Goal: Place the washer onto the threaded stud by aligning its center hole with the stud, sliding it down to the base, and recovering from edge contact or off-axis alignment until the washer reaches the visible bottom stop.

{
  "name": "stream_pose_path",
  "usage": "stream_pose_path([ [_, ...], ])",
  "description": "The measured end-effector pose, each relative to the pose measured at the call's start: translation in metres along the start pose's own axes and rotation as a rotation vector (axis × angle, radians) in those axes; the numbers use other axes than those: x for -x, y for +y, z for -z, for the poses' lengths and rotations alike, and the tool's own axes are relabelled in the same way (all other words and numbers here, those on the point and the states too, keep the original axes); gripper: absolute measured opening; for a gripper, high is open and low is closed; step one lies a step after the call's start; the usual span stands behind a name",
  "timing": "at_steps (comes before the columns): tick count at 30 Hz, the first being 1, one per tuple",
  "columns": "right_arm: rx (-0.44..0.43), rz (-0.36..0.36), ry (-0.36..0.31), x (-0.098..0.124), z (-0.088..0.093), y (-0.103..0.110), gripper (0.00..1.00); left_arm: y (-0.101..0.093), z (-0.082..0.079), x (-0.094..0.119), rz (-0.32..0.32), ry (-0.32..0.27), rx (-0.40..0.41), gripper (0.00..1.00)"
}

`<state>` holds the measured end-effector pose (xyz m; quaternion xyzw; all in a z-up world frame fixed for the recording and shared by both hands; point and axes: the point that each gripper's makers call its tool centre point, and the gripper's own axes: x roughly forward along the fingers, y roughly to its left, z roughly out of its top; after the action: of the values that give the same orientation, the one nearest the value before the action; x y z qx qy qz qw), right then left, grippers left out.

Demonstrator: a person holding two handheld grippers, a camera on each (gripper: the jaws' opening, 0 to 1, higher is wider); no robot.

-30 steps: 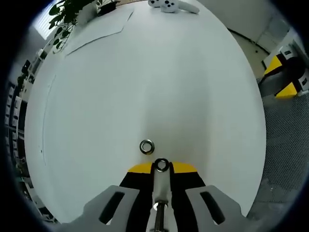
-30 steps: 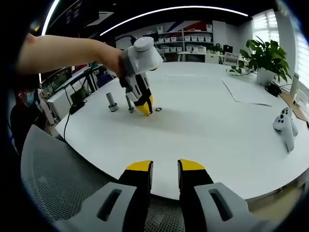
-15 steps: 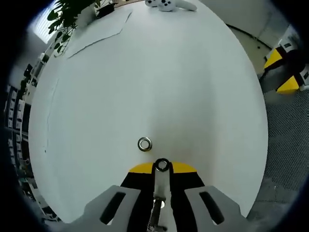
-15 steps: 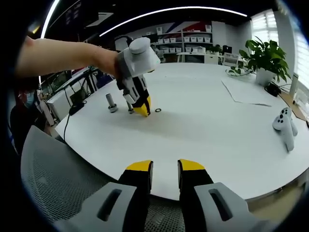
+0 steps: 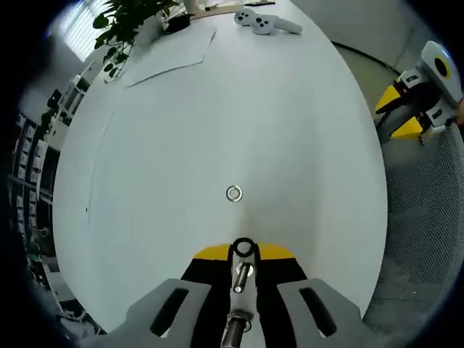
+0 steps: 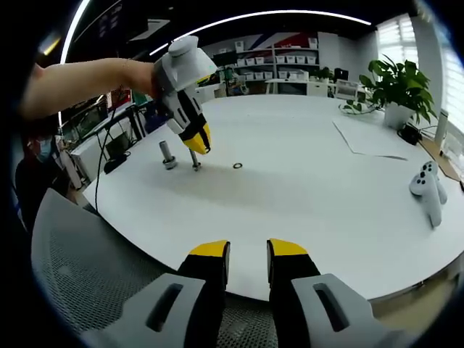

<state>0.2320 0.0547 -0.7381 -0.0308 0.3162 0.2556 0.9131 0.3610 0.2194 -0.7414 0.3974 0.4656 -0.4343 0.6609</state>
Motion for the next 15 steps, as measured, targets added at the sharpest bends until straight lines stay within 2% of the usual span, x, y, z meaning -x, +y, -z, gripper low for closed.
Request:
stream_pose_path([
  [8,-0.001,0.002,0.001,0.000,0.000,0.000,0.23,0.005,0.009,0.014,-0.031,-0.012,0.010,0.09],
  [15,-0.004,0.005,-0.005,0.000,-0.001,-0.001,0.23,0.005,0.013,0.021,-0.033,-0.024,0.034,0.09],
])
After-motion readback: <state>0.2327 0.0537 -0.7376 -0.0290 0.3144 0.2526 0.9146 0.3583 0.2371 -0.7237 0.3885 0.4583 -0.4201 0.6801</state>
